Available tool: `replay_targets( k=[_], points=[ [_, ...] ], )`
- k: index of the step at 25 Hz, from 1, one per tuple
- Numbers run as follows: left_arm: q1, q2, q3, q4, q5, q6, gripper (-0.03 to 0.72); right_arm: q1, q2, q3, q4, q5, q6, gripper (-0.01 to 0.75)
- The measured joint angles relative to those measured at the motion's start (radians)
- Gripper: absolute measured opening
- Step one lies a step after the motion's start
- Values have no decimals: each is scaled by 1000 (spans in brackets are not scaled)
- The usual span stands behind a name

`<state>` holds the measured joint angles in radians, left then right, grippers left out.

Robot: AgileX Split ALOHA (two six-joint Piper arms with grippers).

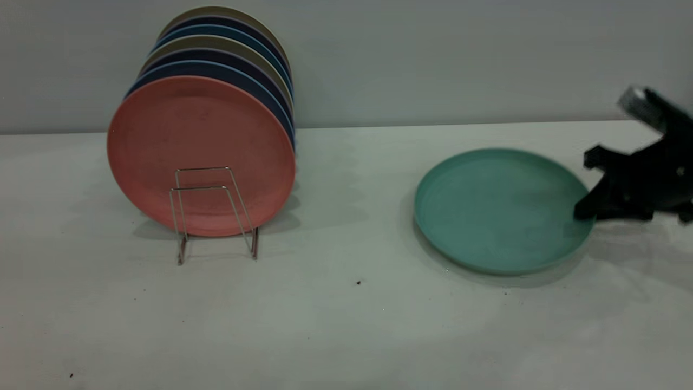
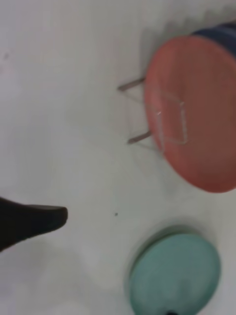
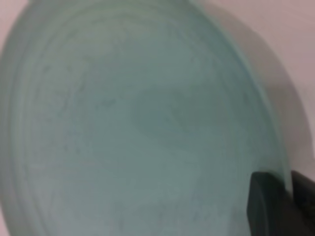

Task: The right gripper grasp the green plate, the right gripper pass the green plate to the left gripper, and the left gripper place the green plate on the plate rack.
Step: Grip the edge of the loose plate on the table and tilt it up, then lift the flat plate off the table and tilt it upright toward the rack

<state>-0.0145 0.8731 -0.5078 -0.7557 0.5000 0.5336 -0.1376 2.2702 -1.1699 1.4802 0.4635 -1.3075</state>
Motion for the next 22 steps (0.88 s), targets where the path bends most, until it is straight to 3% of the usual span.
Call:
replay_targets(
  k=[5,12,22],
  points=[
    [0,201,-1,-167,-31,132,493,31,-102,0,-147,-7,60,13],
    [0,463,-80,-453,-24,440,493,148,-154,0,-245,27,101,13],
    [0,747,-257,-483,92,488,493,210,-188,0,-254,180,102,13]
  ],
)
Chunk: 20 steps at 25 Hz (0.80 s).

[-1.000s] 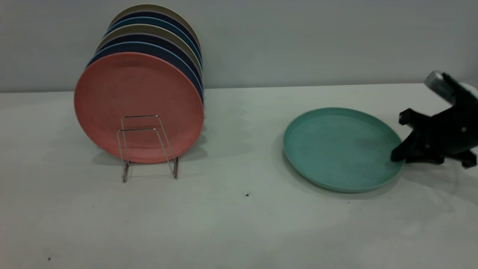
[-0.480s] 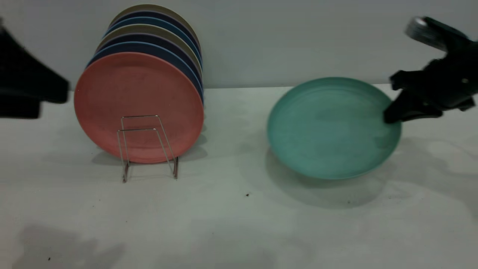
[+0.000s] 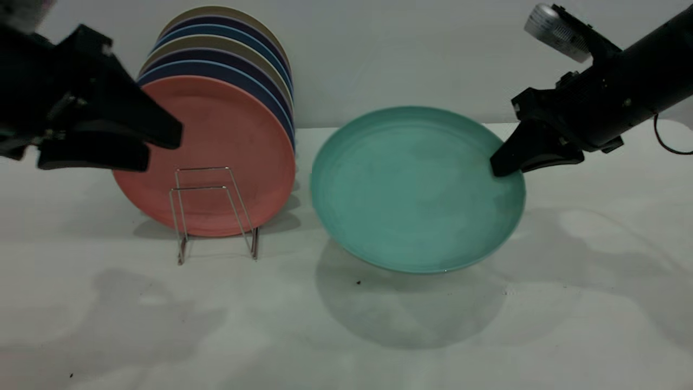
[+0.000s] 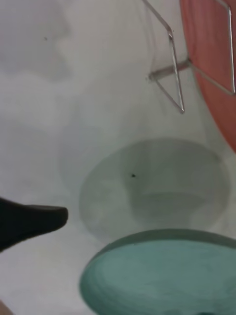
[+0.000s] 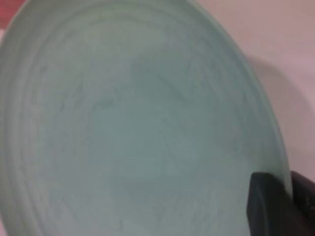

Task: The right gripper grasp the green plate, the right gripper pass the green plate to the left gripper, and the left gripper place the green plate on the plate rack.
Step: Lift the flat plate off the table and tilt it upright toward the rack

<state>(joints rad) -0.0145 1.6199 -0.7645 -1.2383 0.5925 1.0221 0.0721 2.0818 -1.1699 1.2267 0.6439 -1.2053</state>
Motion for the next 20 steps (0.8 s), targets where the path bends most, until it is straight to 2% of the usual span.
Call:
replay_targets(
  k=[5,14,20],
  points=[
    [-2,57,-41,-3,38,1,493,28,0,0,31,42,1,13],
    [-86,61,-50,-20,-19,2,493,141,0,0,111,36,-11,13],
    [-92,61,-50,-22,-38,3,493,175,0,0,184,75,-53,13]
  ],
)
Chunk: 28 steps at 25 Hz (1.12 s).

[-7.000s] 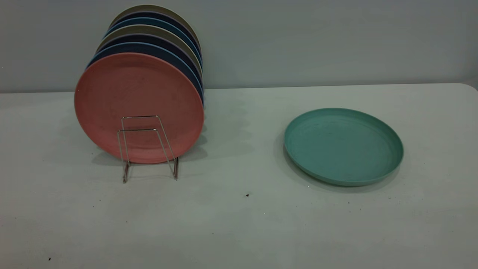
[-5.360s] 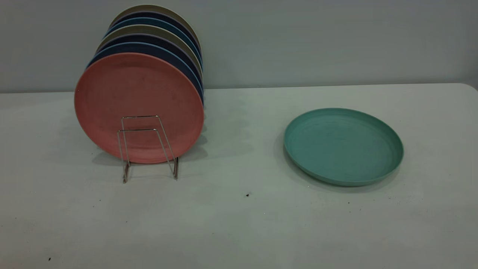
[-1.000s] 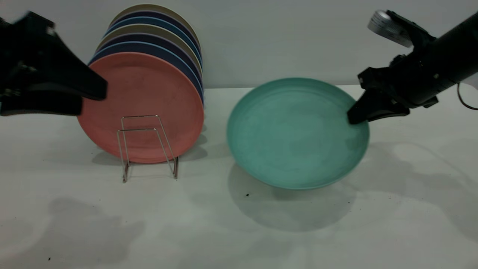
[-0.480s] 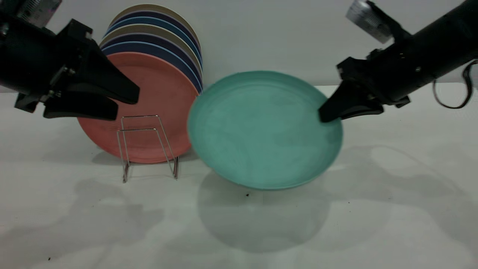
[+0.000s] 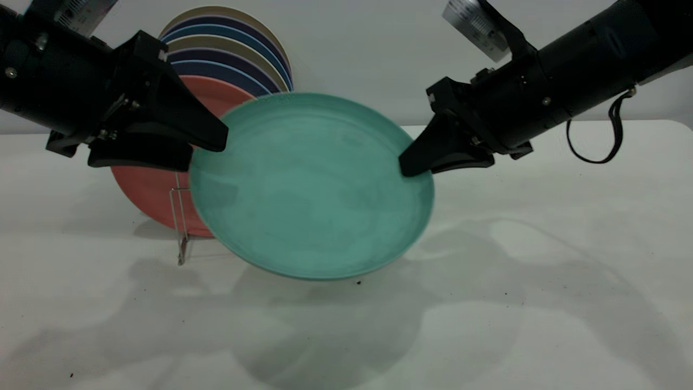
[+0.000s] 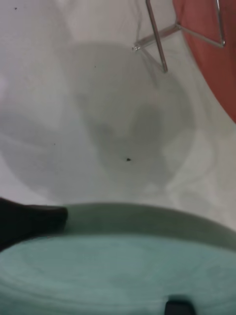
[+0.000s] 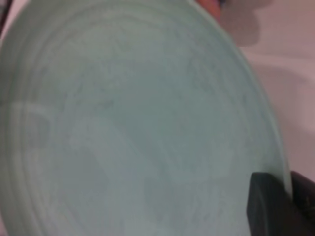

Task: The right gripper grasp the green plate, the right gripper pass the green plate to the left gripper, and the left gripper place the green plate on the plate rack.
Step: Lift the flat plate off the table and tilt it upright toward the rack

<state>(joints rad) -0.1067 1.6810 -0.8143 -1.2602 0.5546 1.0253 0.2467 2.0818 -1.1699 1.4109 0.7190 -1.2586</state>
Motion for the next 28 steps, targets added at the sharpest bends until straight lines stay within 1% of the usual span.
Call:
replay_targets(
  k=[6,8,12,15,16,18,20,22,23,25,26,28],
  points=[
    [0,0,0,0,-4,0,493,2,0,0,11,18,-4,13],
    [0,0,0,0,-7,0,493,2,0,0,32,63,-8,13],
    [0,0,0,-5,-11,0,493,2,0,0,117,203,-68,19],
    [0,0,-1,-34,-6,3,472,2,0,1,175,242,-105,33],
    [0,0,-1,-51,-6,9,457,1,0,1,185,244,-112,37],
    [0,0,-1,-86,-2,37,399,1,0,1,202,245,-122,44],
    [0,0,-1,-125,4,67,309,1,0,1,211,246,-127,56],
    [2,0,-1,-150,17,86,181,0,0,1,217,246,-128,76],
    [2,0,-1,-158,34,97,133,-1,0,1,218,238,-129,94],
    [2,-1,-1,-166,42,116,129,-2,0,2,218,235,-132,150],
    [2,0,-1,-168,39,121,129,-1,0,2,219,229,-140,196],
    [0,0,-1,-164,11,151,129,3,0,2,218,205,-163,316]
  ],
)
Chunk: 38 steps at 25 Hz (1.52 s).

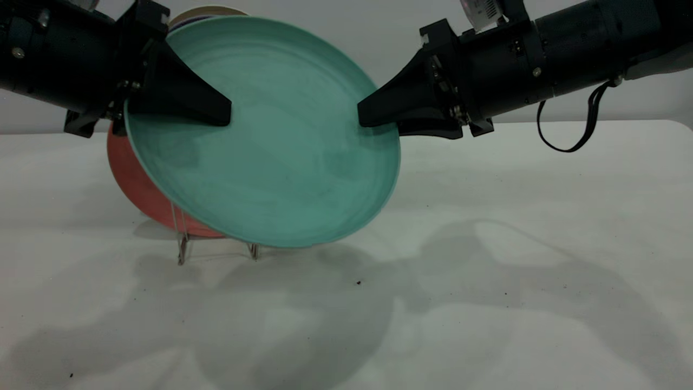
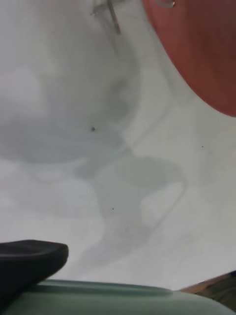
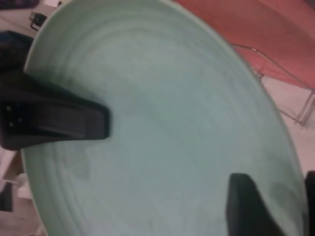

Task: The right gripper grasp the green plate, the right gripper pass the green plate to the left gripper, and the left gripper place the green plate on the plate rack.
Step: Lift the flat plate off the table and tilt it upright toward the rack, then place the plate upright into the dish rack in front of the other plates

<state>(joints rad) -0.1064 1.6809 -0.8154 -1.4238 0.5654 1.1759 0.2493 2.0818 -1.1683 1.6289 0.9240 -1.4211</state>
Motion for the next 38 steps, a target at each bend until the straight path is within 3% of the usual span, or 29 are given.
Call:
replay_targets(
  k=[5,8,13,18,22,27,38],
  points=[
    [-2,0,-2,63,-107,147,129,-20,-2,0,-94,-148,1,582],
    [-2,-1,-30,212,-113,205,129,-61,-2,0,-195,-176,35,635],
    [-2,-2,-128,568,-14,279,129,-138,-2,0,-336,-178,85,591],
    [-2,-2,-223,808,91,534,129,-205,-2,0,-403,-187,113,540],
    [-2,-2,-288,831,94,680,129,-248,-2,0,-409,-196,115,535],
    [-2,-2,-353,836,78,733,129,-262,-2,0,-415,-198,115,535],
    [-2,0,-376,784,-149,760,129,-262,-2,0,-430,-198,115,535]
  ],
)
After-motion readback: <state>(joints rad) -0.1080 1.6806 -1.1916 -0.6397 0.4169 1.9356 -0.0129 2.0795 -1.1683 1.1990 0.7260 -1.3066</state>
